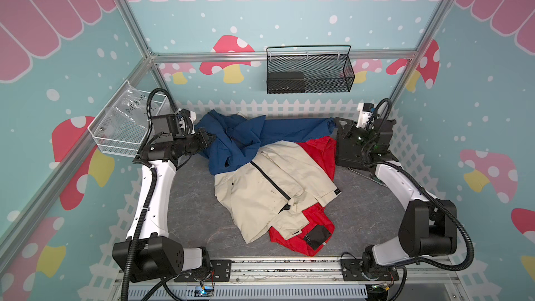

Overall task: Unzip the jacket
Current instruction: Flatten out the jacket.

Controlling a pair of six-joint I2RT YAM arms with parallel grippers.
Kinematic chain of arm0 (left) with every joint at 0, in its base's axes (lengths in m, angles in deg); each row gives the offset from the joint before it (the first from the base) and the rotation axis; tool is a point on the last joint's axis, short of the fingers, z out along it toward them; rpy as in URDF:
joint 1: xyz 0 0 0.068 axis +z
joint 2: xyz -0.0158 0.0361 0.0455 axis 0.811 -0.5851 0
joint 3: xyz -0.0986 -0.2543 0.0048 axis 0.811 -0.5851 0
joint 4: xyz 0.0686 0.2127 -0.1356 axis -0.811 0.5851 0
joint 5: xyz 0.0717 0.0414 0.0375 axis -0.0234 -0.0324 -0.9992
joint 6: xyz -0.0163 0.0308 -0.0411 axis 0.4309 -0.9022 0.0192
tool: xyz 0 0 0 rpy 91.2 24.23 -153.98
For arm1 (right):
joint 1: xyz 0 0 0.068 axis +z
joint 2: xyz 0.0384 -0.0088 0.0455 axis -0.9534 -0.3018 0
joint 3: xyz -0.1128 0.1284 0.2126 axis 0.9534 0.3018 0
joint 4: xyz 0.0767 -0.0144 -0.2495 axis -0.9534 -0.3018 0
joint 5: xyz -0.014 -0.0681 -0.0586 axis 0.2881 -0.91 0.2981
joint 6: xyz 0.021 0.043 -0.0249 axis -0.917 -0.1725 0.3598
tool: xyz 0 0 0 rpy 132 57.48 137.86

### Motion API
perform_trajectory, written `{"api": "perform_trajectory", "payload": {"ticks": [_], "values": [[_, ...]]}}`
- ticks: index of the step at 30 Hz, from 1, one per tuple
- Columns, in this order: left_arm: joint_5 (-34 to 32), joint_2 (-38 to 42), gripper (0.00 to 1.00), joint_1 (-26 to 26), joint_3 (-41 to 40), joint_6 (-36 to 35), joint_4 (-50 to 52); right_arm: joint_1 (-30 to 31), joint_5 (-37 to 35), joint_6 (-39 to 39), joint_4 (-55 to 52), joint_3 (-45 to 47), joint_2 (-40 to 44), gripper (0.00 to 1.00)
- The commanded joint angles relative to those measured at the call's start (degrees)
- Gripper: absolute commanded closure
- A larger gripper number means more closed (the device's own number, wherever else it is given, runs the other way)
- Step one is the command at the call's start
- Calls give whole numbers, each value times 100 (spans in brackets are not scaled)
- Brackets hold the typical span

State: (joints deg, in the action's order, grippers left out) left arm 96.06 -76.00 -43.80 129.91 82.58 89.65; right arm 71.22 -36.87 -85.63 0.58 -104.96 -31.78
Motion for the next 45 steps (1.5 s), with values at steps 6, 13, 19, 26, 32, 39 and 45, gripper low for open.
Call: {"api": "perform_trajectory", "payload": {"ticks": [6, 13, 19, 26, 32, 39, 45], "values": [[-153, 202, 100, 51, 1281, 293, -90, -833, 75, 199, 20, -786, 360, 100], [-160, 83, 100, 66, 1862, 622, -351, -1275, 265, -36, 16, -1466, -75, 100], [-26, -80, 72, 61, 1328, 334, 104, -1305, 416, 95, 71, -899, -12, 100], [-640, -359, 24, 51, -28, -1, 155, -1274, 905, 553, 6, -52, -63, 88], [-1793, -814, 10, 70, -201, -45, 108, -598, -1, 2238, -1864, -396, 383, 26], [-1963, -1170, 1, 323, -750, 516, -704, 906, 344, 3202, -2605, -963, -115, 17], [-1397, -1314, 1, 752, -1408, 807, -1585, 2077, 771, 2958, -2499, -1516, -1138, 15]]}}
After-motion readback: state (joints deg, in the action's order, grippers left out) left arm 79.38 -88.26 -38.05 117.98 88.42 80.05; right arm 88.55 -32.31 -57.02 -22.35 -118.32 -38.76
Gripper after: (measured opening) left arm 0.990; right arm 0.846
